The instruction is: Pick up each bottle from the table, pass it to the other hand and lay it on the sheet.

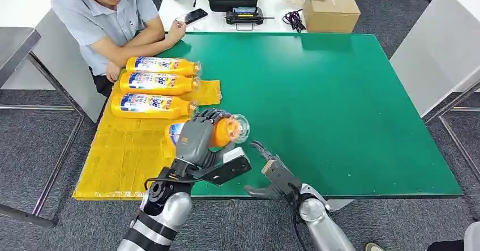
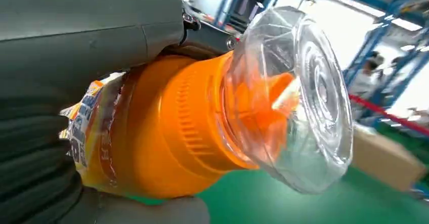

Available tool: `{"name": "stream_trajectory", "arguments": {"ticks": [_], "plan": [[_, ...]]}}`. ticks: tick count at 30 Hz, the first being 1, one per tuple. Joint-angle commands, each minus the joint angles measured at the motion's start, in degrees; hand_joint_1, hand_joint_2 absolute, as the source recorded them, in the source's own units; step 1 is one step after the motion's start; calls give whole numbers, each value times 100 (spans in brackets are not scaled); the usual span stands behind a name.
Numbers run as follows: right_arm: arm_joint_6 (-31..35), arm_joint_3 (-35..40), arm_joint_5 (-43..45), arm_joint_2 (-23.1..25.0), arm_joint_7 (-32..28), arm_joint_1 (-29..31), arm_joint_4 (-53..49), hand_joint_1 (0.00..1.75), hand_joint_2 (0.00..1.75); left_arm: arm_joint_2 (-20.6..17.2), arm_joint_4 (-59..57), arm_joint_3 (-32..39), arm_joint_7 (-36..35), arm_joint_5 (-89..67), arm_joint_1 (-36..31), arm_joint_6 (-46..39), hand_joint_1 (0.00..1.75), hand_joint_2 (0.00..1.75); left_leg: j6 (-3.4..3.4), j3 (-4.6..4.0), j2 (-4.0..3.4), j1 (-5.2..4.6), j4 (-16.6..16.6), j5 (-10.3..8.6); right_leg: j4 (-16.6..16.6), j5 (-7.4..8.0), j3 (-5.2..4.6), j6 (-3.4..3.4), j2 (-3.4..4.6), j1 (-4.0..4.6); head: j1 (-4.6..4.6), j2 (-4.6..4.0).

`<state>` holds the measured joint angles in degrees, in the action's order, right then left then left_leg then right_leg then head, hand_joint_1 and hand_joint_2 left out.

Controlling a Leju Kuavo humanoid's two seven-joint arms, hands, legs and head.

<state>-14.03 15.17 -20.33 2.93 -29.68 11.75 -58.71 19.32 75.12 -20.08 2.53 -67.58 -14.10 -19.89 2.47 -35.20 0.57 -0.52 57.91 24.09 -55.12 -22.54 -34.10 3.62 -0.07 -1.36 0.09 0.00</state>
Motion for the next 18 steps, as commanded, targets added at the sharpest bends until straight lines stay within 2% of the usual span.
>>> {"name": "stream_trajectory", "arguments": {"ticks": [1, 9, 13, 18], "plan": [[-49, -126, 1, -10, -40, 183, 228, 0, 175, -178, -687, 534, -357, -608, -354, 10, 175, 175, -27, 42, -13, 17, -1, 18, 3, -14, 40, -30, 7, 18, 0, 0], [-141, -75, 34, -44, -117, 299, 390, 0, 175, -208, -1614, 1432, -699, -1724, -714, 13, 175, 175, -14, 24, -12, 7, -5, 5, 5, -2, 21, -16, 9, 8, 0, 0], [-148, -48, 58, -65, -169, 347, 486, 0, 175, -261, -2177, 1446, -794, -2227, -903, 182, 175, 175, -13, 22, -7, 7, -5, 4, 6, -3, 20, -14, 3, 7, 0, 0], [-148, -48, 58, -65, -169, 347, 486, 0, 175, -261, -2177, 1446, -794, -2227, -903, 182, 175, 175, -13, 20, -13, 8, -1, 7, 2, -4, 18, -15, 10, 8, 0, 0]]}}
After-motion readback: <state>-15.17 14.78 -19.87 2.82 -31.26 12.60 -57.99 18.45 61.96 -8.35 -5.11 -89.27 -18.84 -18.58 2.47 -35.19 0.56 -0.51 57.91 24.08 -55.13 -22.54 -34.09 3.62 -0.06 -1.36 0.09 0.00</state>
